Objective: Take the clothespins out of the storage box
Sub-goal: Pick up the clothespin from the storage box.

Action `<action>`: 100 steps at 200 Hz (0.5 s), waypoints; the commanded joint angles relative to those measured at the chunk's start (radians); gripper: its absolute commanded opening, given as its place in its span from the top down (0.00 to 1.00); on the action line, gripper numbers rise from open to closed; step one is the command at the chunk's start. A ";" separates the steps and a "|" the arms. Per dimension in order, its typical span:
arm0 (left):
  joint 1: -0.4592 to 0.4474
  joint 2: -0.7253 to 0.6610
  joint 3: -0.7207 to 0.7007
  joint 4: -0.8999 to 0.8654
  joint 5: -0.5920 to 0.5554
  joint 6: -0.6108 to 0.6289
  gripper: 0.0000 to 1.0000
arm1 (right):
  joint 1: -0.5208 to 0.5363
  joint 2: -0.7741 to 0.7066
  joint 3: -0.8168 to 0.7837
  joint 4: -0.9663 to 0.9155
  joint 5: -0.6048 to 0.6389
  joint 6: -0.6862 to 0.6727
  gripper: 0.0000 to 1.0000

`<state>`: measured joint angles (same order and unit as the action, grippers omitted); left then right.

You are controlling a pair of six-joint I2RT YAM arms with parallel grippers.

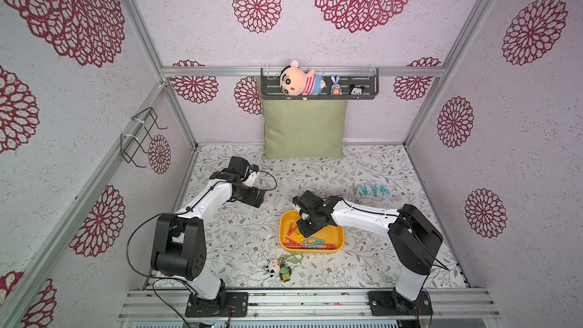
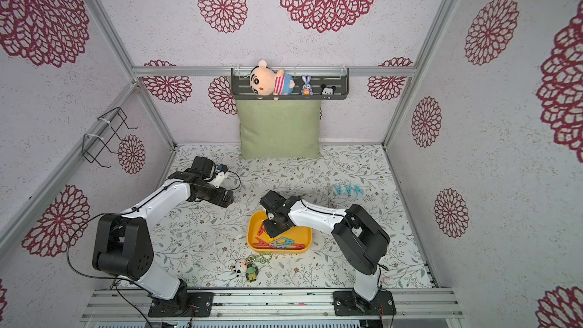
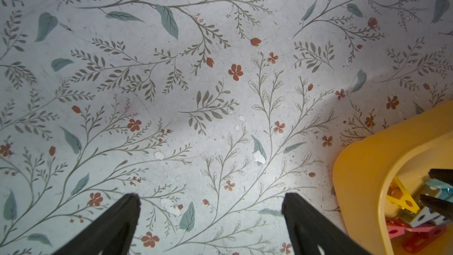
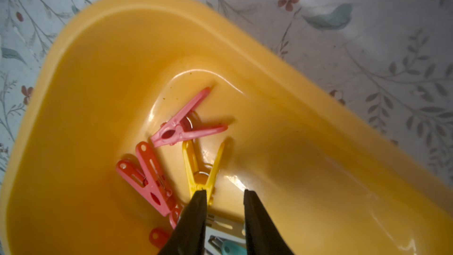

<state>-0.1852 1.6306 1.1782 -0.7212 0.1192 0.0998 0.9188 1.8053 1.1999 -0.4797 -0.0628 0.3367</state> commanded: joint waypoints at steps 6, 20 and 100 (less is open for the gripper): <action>0.003 -0.012 -0.010 0.013 0.006 -0.004 0.01 | 0.012 0.012 0.006 0.057 0.023 0.045 0.69; 0.003 -0.012 -0.009 0.013 0.005 -0.004 0.01 | 0.012 0.015 0.004 0.068 0.026 0.054 0.70; 0.003 -0.017 -0.011 0.014 0.006 -0.004 0.01 | 0.013 0.069 -0.013 0.104 0.044 0.080 0.72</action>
<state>-0.1852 1.6306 1.1782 -0.7208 0.1196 0.1001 0.9257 1.8671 1.1980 -0.3855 -0.0341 0.3946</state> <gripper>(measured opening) 0.989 0.282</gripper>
